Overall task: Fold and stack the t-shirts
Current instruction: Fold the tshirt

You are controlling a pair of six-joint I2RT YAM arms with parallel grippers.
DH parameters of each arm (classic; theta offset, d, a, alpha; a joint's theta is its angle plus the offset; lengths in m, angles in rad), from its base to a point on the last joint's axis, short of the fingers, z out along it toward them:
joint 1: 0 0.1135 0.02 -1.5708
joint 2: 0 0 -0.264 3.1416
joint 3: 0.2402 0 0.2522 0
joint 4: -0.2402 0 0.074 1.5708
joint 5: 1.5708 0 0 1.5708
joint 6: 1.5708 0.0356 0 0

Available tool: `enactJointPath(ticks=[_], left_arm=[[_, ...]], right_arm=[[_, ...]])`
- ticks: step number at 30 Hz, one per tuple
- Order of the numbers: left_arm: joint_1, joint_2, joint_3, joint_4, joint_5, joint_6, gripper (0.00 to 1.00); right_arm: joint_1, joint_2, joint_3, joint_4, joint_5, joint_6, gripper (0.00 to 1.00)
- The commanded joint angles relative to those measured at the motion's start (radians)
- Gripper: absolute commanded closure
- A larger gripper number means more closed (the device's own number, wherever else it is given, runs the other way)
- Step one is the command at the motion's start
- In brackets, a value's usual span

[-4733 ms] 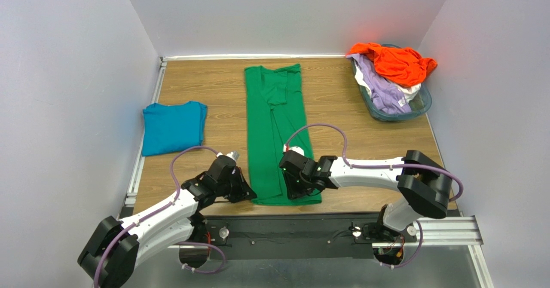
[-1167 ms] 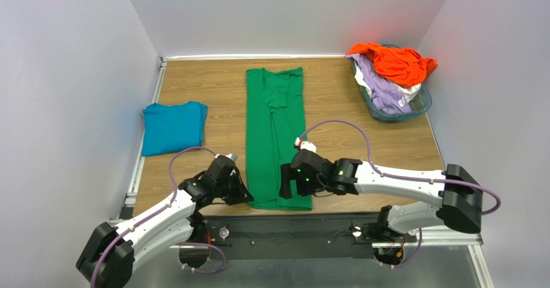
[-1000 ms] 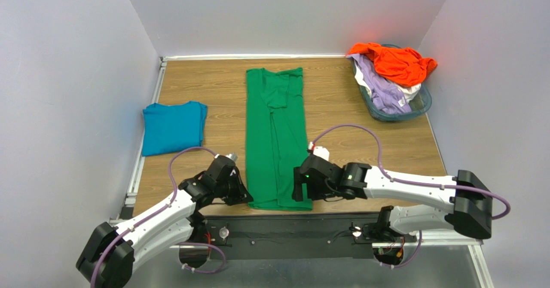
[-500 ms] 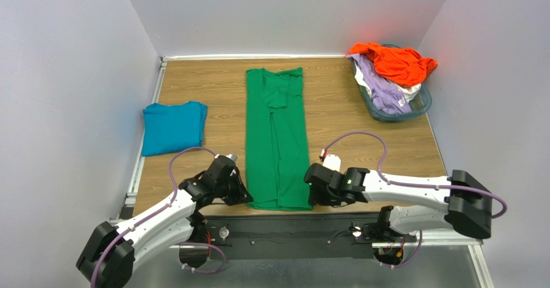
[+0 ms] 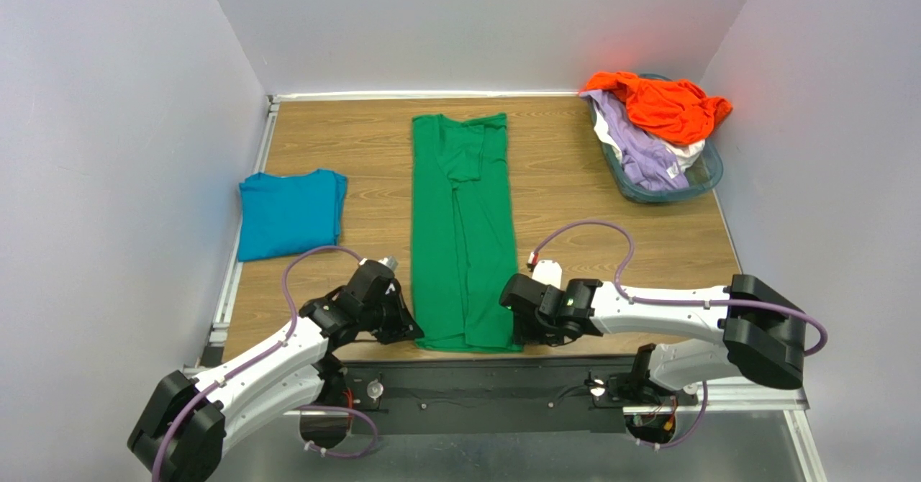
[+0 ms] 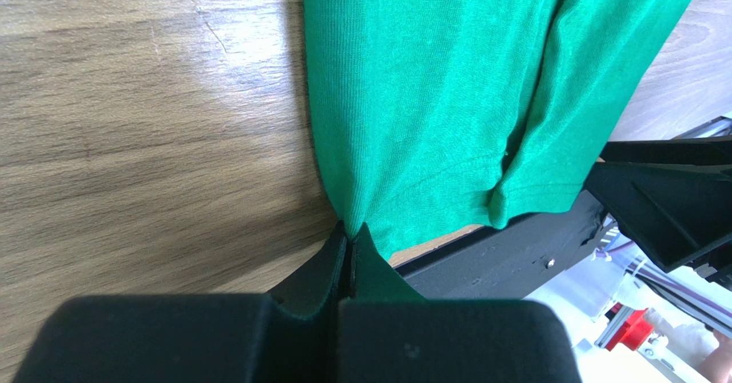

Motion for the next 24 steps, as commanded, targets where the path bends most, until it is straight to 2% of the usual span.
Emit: enactJointPath(ticks=[1, 2, 7, 10, 14, 15, 19, 24], left_arm=[[-0.007, 0.007, 0.018, -0.008, -0.007, -0.004, 1.00], [-0.005, 0.008, 0.018, -0.006, -0.007, -0.004, 1.00], [-0.005, 0.010, 0.017, -0.006, -0.009, -0.002, 1.00], [-0.005, 0.005, 0.018, -0.017, -0.009, -0.005, 1.00], [-0.005, -0.012, 0.015, -0.021, -0.009, -0.022, 1.00], [-0.005, -0.016, 0.018, -0.031, -0.007, -0.025, 1.00], [-0.005, -0.047, 0.034, -0.067, -0.001, -0.027, 1.00], [-0.007, -0.088, 0.040, -0.118, 0.028, -0.025, 1.00]], right_arm=[[0.002, 0.002, 0.012, 0.023, -0.022, 0.004, 0.43], [0.002, 0.005, 0.010, 0.027, -0.034, 0.007, 0.48], [0.002, 0.048, -0.008, 0.042, -0.064, 0.038, 0.55], [0.002, 0.068, -0.013, 0.053, -0.112, 0.046, 0.64], [0.004, 0.068, -0.011, 0.056, -0.158, 0.052, 0.88], [0.004, 0.059, -0.013, 0.053, -0.181, 0.052, 0.98], [0.002, -0.006, -0.020, 0.016, -0.201, 0.058, 0.99], [0.004, -0.098, 0.001, -0.111, -0.131, 0.062, 0.99]])
